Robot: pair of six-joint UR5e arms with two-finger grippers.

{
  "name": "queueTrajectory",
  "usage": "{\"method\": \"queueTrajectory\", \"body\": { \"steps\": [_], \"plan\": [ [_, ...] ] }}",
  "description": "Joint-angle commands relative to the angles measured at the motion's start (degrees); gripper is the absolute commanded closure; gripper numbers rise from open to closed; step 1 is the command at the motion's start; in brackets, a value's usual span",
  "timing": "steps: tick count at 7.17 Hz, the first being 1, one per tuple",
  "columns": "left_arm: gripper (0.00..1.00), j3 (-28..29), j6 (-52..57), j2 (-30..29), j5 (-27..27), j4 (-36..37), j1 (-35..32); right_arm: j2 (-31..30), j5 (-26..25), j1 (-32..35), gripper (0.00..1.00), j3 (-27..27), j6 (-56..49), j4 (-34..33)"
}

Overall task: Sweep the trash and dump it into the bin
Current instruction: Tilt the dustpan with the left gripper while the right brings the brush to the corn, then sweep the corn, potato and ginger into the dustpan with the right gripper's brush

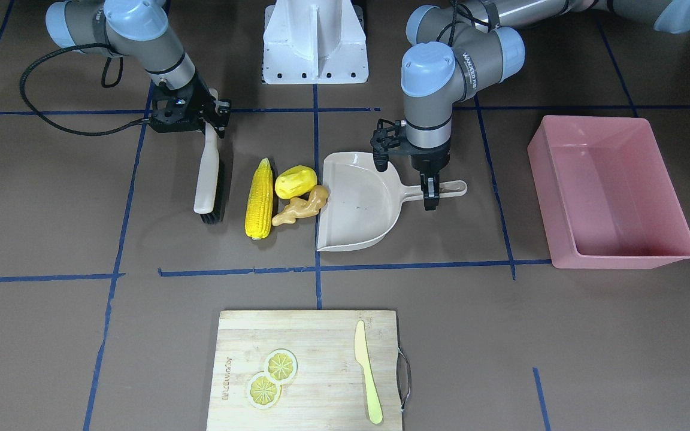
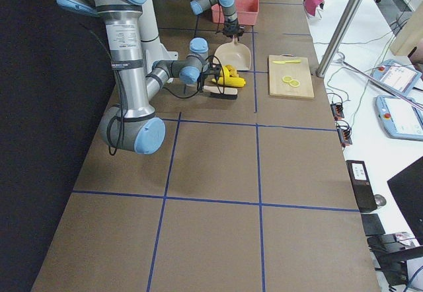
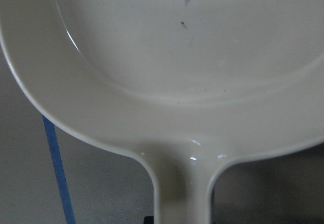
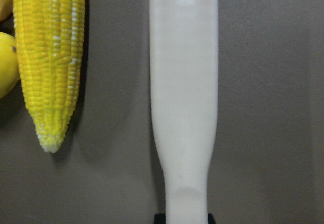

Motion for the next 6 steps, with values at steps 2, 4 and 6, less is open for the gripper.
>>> {"method": "queueTrajectory", "body": {
  "steps": [2,4,6],
  "plan": [
    [0.76,1.47,-2.15,-2.10,0.28,0.15,1.12,6.61,-0.01,-0.34,0.99,-4.56,0.76,-0.57],
    [0.75,1.74,-4.96,-5.08,0.37,4.09,2.61,10.13,-0.01,-0.60,0.99,-7.03,2.16,-0.57],
    [0.75,3.13,-7.60,-7.09,0.37,4.02,4.29,11.20,-0.01,-0.86,0.99,-7.31,2.17,-0.57]
  ]
}}
